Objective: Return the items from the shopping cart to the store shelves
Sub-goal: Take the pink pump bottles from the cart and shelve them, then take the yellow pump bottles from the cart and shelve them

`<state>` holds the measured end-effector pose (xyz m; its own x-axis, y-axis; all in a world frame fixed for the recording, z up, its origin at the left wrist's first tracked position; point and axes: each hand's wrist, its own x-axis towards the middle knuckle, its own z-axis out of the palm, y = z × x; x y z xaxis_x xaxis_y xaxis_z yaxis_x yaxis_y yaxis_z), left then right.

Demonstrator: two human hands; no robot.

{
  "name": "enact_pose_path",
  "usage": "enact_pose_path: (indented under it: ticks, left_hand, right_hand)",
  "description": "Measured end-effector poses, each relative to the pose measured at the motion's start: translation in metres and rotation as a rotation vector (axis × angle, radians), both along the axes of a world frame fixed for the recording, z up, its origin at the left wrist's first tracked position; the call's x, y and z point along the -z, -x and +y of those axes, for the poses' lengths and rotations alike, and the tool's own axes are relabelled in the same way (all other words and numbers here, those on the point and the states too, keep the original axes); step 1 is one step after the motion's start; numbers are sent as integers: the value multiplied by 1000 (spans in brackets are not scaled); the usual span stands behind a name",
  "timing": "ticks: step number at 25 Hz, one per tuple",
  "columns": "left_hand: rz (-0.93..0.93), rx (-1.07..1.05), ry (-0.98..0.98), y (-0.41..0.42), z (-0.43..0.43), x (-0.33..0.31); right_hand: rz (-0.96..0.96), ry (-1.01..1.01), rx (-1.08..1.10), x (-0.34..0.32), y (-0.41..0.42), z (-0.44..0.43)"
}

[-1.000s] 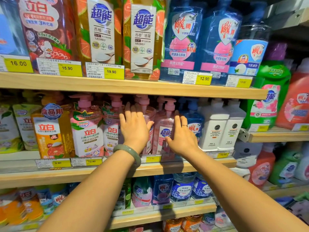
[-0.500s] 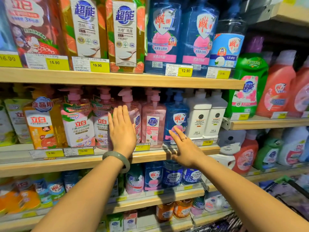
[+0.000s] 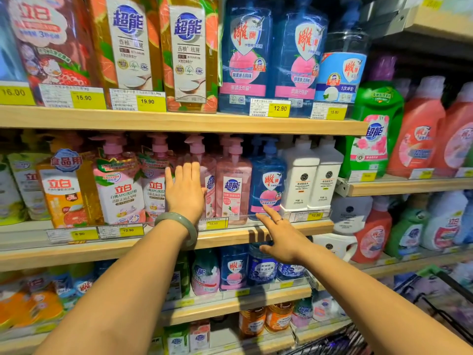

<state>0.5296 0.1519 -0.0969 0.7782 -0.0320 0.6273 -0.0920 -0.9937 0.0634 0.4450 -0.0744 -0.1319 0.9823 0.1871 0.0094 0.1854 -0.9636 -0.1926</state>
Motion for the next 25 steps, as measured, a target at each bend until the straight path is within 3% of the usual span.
enact_pose_path:
  ticks: [6, 9, 11, 15, 20, 22, 25]
  left_hand:
    - [-16, 112, 114, 37, -15, 36]
    - [23, 283, 16, 64, -27, 92]
    - [181, 417, -17, 73, -33, 118]
    - [685, 564, -2, 69, -48, 153]
    - [1256, 649, -220, 88, -98, 213]
    - [1409, 666, -302, 105, -122, 234]
    - [1509, 690, -257, 128, -159, 278]
  right_hand:
    - [25, -36, 10, 0, 8, 9]
    - [90, -47, 47, 20, 13, 0]
    - [137, -64, 80, 36, 19, -11]
    - [266, -70, 230, 81, 45, -44]
    - [611, -17, 395, 155, 115, -106]
    - [686, 28, 449, 178, 139, -137]
    - [756, 50, 533, 214, 169, -180]
